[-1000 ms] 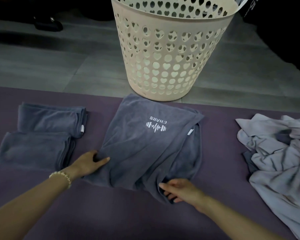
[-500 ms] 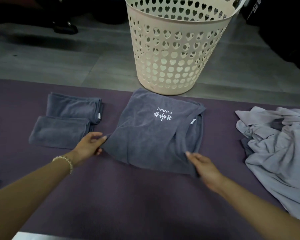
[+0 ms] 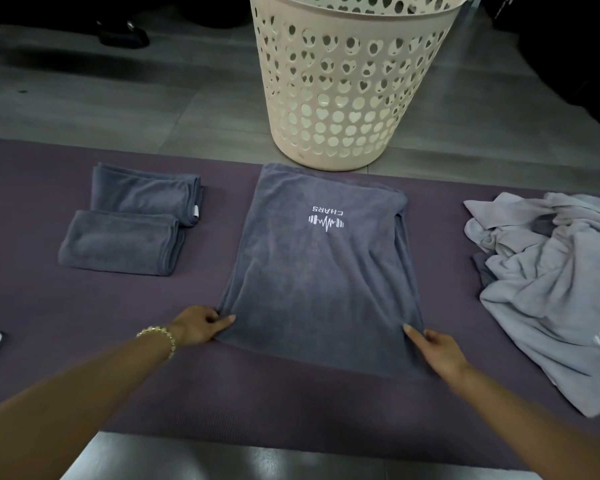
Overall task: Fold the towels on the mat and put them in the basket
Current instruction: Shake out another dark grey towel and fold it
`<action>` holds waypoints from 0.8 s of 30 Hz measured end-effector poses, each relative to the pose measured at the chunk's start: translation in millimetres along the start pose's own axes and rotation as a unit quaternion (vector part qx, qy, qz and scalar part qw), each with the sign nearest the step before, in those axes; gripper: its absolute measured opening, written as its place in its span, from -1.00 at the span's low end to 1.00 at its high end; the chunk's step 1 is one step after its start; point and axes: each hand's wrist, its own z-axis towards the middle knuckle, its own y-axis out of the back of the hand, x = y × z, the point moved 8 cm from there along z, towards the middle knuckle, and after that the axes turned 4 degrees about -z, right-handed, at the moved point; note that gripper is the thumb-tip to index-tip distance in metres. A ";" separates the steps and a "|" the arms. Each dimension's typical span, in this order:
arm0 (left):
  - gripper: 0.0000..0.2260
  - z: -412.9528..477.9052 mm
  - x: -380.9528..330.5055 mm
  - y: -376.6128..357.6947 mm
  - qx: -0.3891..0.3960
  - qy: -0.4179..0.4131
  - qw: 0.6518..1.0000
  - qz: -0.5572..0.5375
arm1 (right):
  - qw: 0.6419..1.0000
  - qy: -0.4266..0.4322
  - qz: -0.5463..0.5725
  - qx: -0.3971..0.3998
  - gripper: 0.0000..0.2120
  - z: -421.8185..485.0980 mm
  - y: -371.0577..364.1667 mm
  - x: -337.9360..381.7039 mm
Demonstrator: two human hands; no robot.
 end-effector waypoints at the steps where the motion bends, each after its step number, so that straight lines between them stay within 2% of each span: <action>1: -0.65 0.4 1.4 -4.3 0.016 -0.001 1.000 0.022 | 1.000 -0.003 0.026 -0.003 -0.63 0.6 -0.5 3.0; 3: -0.71 0.2 -2.8 -0.1 -0.009 -0.034 0.999 0.010 | 0.998 0.001 0.062 -0.009 -0.68 1.3 0.2 7.6; 5: -0.63 -7.7 -16.5 20.0 -0.114 -0.096 0.986 -0.072 | 0.995 0.034 0.086 -0.045 -0.76 -0.4 8.3 12.8; 7: -0.61 -16.3 -20.3 32.8 -0.163 -0.106 0.963 -0.189 | 0.990 0.058 0.088 -0.097 -0.74 -4.1 19.1 11.2; 9: -0.66 -18.3 -21.3 32.7 -0.137 -0.097 0.959 -0.226 | 0.988 0.049 0.081 -0.121 -0.68 -2.8 23.0 0.1; 10: -0.67 -14.0 -16.7 29.0 -0.119 -0.091 0.970 -0.193 | 0.989 0.033 0.088 -0.111 -0.67 -0.6 21.7 -7.2; 12: -0.69 -7.3 -5.5 22.0 -0.088 -0.072 0.982 -0.148 | 0.991 -0.014 0.128 -0.047 -0.66 0.2 12.3 -18.5; 14: -0.68 -6.1 -0.6 18.5 -0.072 -0.063 0.984 -0.148 | 0.990 -0.045 0.132 0.038 -0.67 -3.8 -1.3 -26.6; 17: -0.68 -8.2 -1.5 21.4 -0.058 -0.064 0.982 -0.168 | 0.988 -0.014 0.137 0.065 -0.73 -7.3 -0.1 -26.2; 18: -0.69 -10.3 -1.5 22.4 -0.046 -0.064 0.983 -0.166 | 0.986 -0.003 0.152 0.062 -0.67 -8.0 3.7 -25.2; 22: -0.62 -14.3 17.3 19.7 0.019 -0.019 0.992 -0.123 | 0.980 -0.006 0.173 0.095 -0.16 -10.0 5.5 -33.2; 24: -0.63 -18.1 26.5 9.5 0.067 0.016 0.994 -0.086 | 0.983 -0.010 0.145 0.114 -0.12 -11.6 2.3 -39.1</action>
